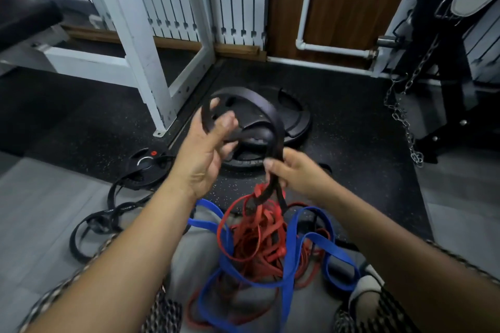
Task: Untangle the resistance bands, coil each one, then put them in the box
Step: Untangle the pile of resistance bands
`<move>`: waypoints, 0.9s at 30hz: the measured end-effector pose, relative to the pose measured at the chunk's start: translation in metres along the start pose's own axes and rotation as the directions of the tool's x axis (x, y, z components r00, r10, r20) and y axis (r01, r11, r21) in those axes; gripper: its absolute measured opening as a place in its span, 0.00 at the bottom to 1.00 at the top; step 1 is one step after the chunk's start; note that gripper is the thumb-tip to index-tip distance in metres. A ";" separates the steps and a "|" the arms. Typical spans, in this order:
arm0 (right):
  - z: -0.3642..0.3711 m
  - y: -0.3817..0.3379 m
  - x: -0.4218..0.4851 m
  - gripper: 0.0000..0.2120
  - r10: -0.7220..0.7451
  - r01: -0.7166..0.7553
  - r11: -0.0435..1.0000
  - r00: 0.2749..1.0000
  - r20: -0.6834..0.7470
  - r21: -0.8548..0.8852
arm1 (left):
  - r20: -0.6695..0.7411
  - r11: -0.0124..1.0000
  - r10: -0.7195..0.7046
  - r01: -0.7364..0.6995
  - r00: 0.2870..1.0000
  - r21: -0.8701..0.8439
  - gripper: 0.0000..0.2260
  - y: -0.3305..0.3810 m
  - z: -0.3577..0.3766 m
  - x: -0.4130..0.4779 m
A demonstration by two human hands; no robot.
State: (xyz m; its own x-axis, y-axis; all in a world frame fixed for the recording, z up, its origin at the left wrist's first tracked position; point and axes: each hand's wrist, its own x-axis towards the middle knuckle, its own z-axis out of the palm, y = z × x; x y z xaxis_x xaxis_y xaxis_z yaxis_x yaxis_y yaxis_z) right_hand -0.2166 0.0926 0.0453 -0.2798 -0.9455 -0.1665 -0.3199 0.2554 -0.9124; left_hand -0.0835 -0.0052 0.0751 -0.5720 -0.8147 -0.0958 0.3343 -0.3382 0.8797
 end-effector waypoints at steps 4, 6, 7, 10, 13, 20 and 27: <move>-0.018 -0.038 0.000 0.14 -0.120 0.175 0.820 0.983 -0.136 0.544 | 0.107 0.914 -0.324 0.282 0.940 0.291 0.30 -0.052 0.002 -0.015; -0.026 -0.047 0.000 0.12 -0.141 0.199 0.687 0.980 -0.141 0.699 | 0.337 0.802 -0.433 0.186 0.836 0.568 0.23 -0.077 0.001 -0.024; -0.031 -0.050 0.001 0.11 -0.149 0.215 0.635 0.977 -0.155 0.742 | 0.389 0.755 -0.457 0.117 0.800 0.646 0.18 -0.083 0.001 -0.027; -0.056 -0.045 0.004 0.07 -0.060 0.280 0.591 0.951 -0.305 0.756 | 0.263 0.765 -0.381 0.142 0.886 0.629 0.05 -0.076 0.005 -0.024; -0.069 -0.019 0.009 0.06 0.185 0.093 0.734 0.926 -0.330 0.673 | 0.157 0.873 -0.240 0.143 0.958 0.466 0.07 -0.053 0.014 -0.014; -0.001 0.011 -0.011 0.14 0.044 -0.115 0.972 0.945 0.324 0.205 | 0.194 0.985 -0.092 0.118 0.977 -0.126 0.09 -0.005 0.037 -0.005; 0.005 -0.008 -0.007 0.13 -0.114 0.126 0.967 0.991 -0.066 0.221 | 0.167 0.974 -0.177 0.147 0.970 0.174 0.20 -0.021 0.011 0.008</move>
State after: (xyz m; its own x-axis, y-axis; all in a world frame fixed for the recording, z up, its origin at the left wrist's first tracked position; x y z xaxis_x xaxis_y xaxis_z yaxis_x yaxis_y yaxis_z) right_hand -0.2078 0.0957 0.0522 -0.3011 -0.9529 -0.0366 -0.1443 0.0835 -0.9860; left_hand -0.1035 0.0007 0.0615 -0.7391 -0.6517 -0.1704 0.1111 -0.3674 0.9234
